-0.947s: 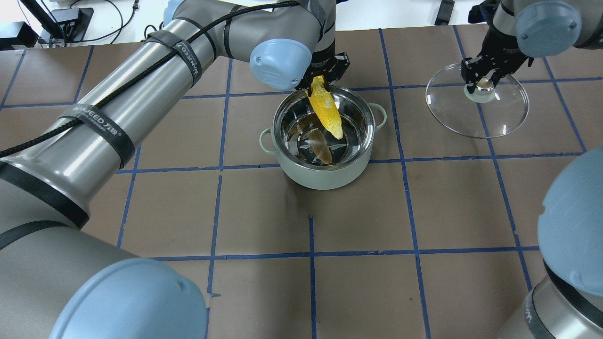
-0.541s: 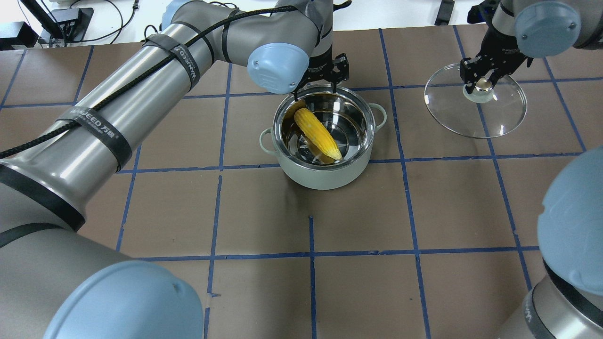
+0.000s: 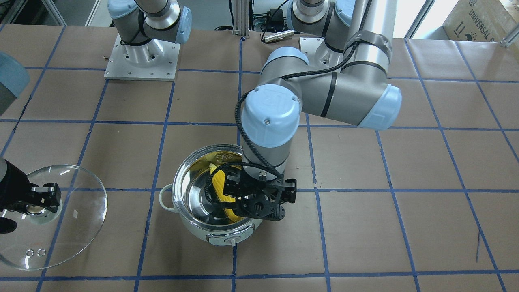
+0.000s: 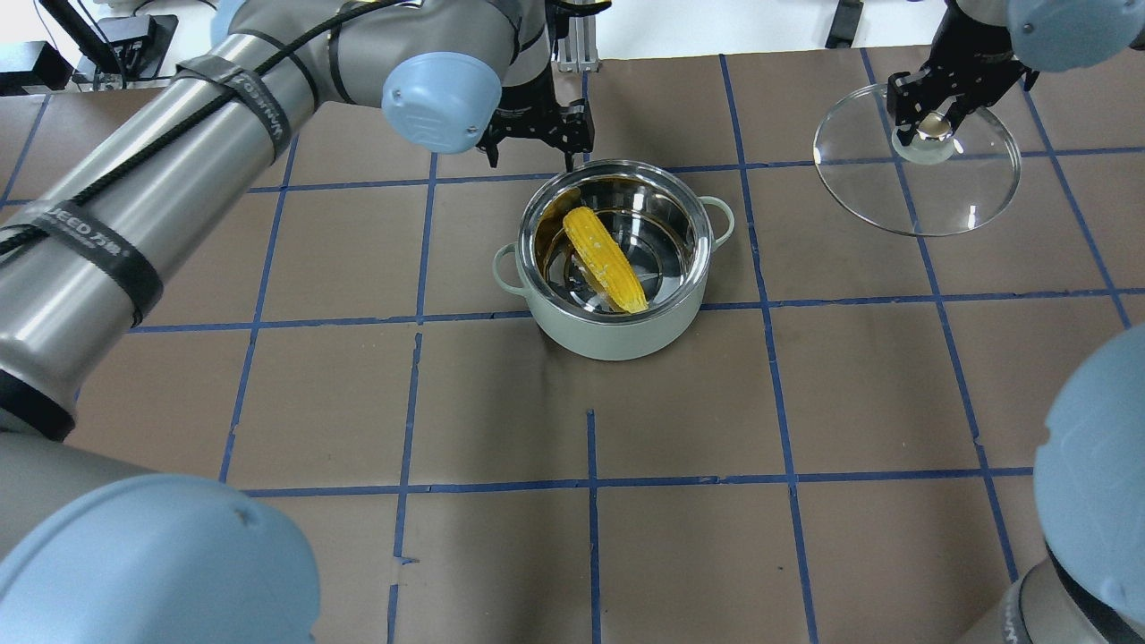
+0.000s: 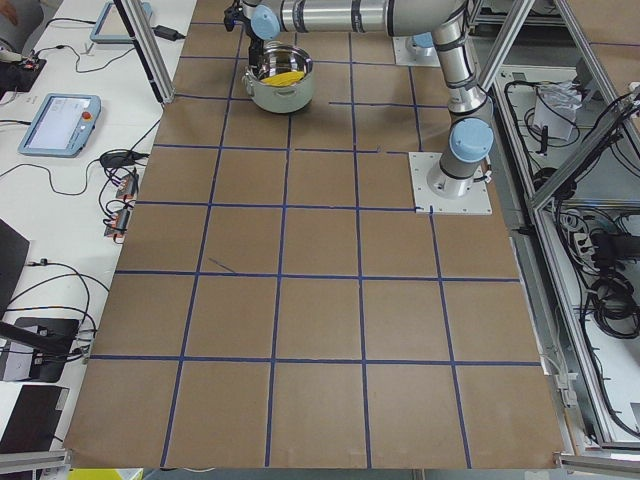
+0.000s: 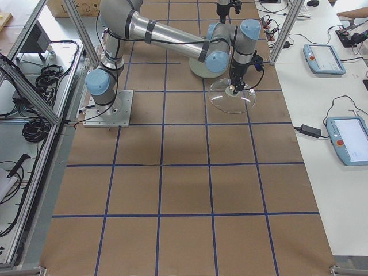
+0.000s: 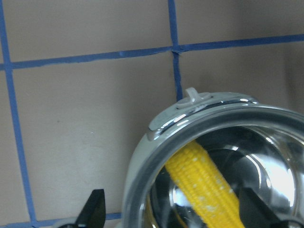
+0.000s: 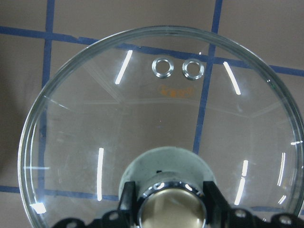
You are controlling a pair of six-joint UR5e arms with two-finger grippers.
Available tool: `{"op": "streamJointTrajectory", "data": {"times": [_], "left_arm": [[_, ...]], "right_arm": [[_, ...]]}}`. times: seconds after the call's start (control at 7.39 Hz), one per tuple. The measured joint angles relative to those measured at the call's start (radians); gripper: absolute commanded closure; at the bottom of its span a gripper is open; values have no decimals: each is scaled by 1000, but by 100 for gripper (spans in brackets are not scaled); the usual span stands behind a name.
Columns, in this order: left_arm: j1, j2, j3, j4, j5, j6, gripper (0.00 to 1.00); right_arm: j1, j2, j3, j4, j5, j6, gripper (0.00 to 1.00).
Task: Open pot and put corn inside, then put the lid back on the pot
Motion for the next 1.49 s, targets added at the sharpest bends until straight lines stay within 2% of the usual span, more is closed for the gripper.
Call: {"op": "streamJointTrajectory", "data": {"times": [0.27,0.68,0.95,1.22,1.49], "left_arm": [[119,125,-133,0,0,183,0],[311,324,-304,-91,10,247,0],[362,396,-359,-114,12,252,0],[370,440,-387,-112,22,252,0],[371,460,-391,-119,21,253,0]], "right_arm": [[95,-77,-2,18,1,97,98],[321,-115,6,21,9,374,98],[410,-106,17,29,61,439,98],[435,-97,42,34,94,486,98],[468,-58,66,-48,90,511,98]]}}
